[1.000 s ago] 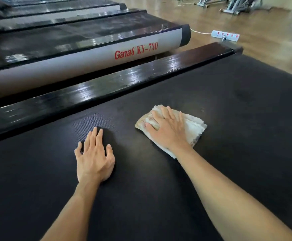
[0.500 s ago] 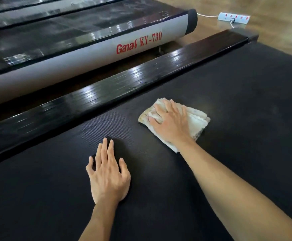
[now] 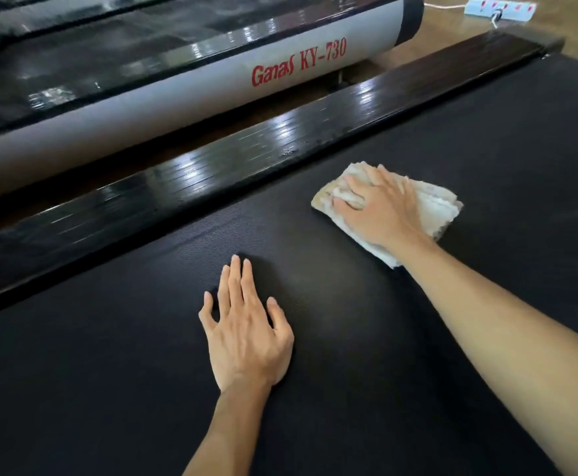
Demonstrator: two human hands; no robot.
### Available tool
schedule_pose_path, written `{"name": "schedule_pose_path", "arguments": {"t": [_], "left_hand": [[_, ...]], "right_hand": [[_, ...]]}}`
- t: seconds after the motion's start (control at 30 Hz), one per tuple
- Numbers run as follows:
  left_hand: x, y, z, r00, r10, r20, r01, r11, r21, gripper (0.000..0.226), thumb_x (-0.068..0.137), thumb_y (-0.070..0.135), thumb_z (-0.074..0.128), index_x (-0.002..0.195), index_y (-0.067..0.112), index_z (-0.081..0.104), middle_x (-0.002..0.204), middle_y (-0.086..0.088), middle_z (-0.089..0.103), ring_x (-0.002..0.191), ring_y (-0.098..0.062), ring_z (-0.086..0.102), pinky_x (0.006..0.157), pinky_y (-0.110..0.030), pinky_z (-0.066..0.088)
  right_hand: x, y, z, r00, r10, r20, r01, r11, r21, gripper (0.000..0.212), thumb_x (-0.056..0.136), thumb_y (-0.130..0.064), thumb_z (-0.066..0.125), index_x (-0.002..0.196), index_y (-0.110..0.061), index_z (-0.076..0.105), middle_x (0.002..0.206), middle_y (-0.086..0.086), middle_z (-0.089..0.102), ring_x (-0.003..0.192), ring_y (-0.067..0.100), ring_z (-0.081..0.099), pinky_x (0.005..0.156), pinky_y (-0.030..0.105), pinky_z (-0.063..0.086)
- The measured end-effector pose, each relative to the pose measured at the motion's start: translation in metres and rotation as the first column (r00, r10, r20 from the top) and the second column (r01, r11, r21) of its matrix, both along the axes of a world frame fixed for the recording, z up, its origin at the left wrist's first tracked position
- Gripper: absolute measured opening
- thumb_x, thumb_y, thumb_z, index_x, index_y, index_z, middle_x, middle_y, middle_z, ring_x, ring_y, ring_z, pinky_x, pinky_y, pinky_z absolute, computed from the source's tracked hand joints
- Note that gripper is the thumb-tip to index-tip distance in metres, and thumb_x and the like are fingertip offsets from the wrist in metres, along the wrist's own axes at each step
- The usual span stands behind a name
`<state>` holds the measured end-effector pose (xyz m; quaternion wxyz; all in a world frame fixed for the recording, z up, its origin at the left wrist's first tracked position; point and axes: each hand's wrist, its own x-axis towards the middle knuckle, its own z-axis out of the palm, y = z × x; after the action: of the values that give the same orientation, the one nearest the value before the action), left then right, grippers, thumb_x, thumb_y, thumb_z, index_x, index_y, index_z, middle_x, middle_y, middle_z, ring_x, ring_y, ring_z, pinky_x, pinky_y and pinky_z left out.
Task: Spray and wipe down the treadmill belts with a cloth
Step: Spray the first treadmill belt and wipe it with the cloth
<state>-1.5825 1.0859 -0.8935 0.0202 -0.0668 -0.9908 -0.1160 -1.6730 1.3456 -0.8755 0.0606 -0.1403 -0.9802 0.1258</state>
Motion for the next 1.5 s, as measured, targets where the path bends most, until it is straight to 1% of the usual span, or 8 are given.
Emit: {"name": "schedule_pose_path", "arguments": {"t": [0.1,0.4,0.67,0.77,0.93,1.1,1.23,1.5], "left_hand": [[0.000,0.000,0.001,1.000,-0.005,0.001,0.005,1.000,0.004,0.074,0.094,0.044,0.014,0.163,0.019,0.006,0.171,0.007,-0.004,0.156,-0.008,-0.002,0.127,-0.043,0.007],[0.000,-0.001,0.001,1.000,-0.005,-0.006,0.005,1.000,0.021,0.073,0.095,0.045,0.016,0.163,0.019,0.011,0.171,0.007,0.001,0.156,-0.007,-0.001,0.127,-0.041,0.006],[0.001,0.000,0.004,1.000,-0.001,-0.008,0.001,1.000,0.027,0.073,0.096,0.044,0.015,0.163,0.019,0.007,0.171,0.007,-0.003,0.156,-0.007,-0.004,0.127,-0.042,0.004],[0.001,0.000,0.003,1.000,-0.008,0.000,0.008,1.000,0.023,0.073,0.096,0.044,0.014,0.163,0.018,0.005,0.171,0.007,-0.004,0.156,-0.008,-0.004,0.127,-0.043,0.004],[0.001,-0.001,0.003,1.000,-0.008,0.009,0.008,1.000,0.030,0.074,0.096,0.045,0.011,0.163,0.017,0.001,0.170,0.006,-0.006,0.156,-0.008,-0.006,0.128,-0.042,0.002],[-0.001,0.000,0.003,1.000,-0.004,0.013,0.003,1.000,0.030,0.073,0.096,0.045,0.012,0.163,0.017,0.001,0.170,0.007,-0.008,0.156,-0.007,-0.008,0.127,-0.041,0.000],[0.000,0.000,0.003,1.000,-0.001,0.013,0.001,1.000,0.030,0.073,0.097,0.045,0.012,0.163,0.017,0.001,0.170,0.007,-0.007,0.156,-0.007,-0.007,0.128,-0.042,0.002],[0.000,-0.002,0.001,1.000,0.012,0.001,-0.012,1.000,0.029,0.075,0.095,0.049,0.013,0.163,0.017,0.009,0.171,0.008,0.000,0.156,-0.006,-0.002,0.127,-0.040,0.005]], "right_hand": [[-0.042,-0.033,-0.001,0.997,-0.068,-0.035,0.069,0.997,0.019,0.050,0.098,-0.063,0.037,0.134,-0.035,0.058,0.157,-0.005,0.040,0.148,0.022,0.028,0.118,0.048,0.015],[0.008,-0.054,0.006,0.841,0.536,0.073,-0.537,0.843,-0.001,0.073,0.090,-0.076,0.020,0.149,-0.045,0.047,0.171,-0.013,0.017,0.158,0.010,0.010,0.128,0.048,0.006],[-0.049,-0.034,-0.006,0.999,0.006,-0.037,-0.005,0.999,0.037,0.051,0.097,-0.062,0.032,0.133,-0.038,0.059,0.157,-0.007,0.042,0.149,0.022,0.030,0.118,0.050,0.016],[-0.049,-0.079,-0.001,0.981,0.188,-0.044,-0.186,0.982,0.043,0.051,0.096,-0.066,0.032,0.127,-0.039,0.062,0.153,-0.007,0.043,0.143,0.023,0.034,0.112,0.048,0.018],[-0.013,-0.070,0.002,0.827,0.558,0.073,-0.560,0.829,0.004,0.075,0.088,-0.078,0.015,0.150,-0.048,0.045,0.171,-0.015,0.017,0.158,0.013,0.013,0.128,0.050,0.007],[-0.014,-0.010,0.006,0.956,0.294,-0.001,-0.292,0.947,-0.136,0.048,0.096,-0.066,0.045,0.138,-0.048,0.059,0.166,-0.021,0.027,0.156,0.010,0.017,0.127,0.043,0.010],[-0.049,-0.036,-0.009,0.999,0.015,-0.043,-0.015,1.000,-0.015,0.052,0.100,-0.063,0.036,0.142,-0.041,0.056,0.165,-0.006,0.033,0.155,0.022,0.022,0.124,0.051,0.013],[0.005,-0.042,-0.005,0.876,0.482,0.003,-0.481,0.876,-0.026,0.067,0.090,-0.073,0.026,0.151,-0.049,0.043,0.170,-0.020,0.016,0.156,0.008,0.013,0.128,0.042,0.009]]}}
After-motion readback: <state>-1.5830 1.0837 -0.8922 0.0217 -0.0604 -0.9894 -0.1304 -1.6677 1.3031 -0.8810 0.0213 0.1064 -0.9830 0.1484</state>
